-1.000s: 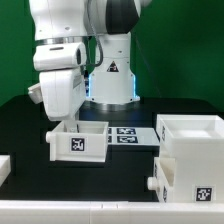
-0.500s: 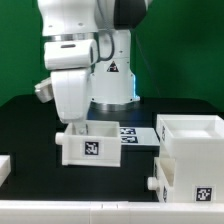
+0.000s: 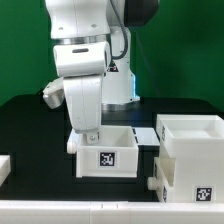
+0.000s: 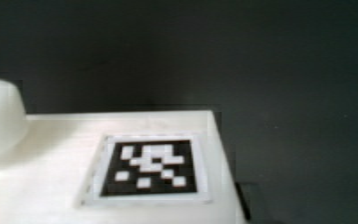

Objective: Assemble drawer

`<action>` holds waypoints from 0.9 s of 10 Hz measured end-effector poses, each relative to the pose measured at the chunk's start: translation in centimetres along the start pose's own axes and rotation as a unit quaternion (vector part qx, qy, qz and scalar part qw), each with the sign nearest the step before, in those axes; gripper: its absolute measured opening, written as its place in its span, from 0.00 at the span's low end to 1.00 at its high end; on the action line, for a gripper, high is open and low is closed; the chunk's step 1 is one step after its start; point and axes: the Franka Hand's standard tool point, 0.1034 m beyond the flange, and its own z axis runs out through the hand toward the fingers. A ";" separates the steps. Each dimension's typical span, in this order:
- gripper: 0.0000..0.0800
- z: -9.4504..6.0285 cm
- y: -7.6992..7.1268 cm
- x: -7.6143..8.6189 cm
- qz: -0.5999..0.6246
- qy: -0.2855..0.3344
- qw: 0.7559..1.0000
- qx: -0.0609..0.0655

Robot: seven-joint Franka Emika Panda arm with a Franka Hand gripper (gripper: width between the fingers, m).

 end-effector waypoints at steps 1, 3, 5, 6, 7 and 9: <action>0.05 0.0 0.0 0.0 0.000 0.000 1.000 0.000; 0.05 0.0 0.3 1.2 -0.004 0.002 1.000 -0.001; 0.05 -0.2 0.7 2.1 -0.011 0.004 1.000 -0.004; 0.05 0.0 0.7 2.4 -0.013 0.005 1.000 -0.003; 0.05 0.2 0.6 2.8 -0.016 0.006 1.000 -0.001; 0.05 0.4 0.6 3.8 -0.020 0.006 1.000 0.001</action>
Offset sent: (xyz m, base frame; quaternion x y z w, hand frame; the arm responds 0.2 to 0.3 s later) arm 0.0167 0.0225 0.0093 -0.0201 0.0242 0.0009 0.9995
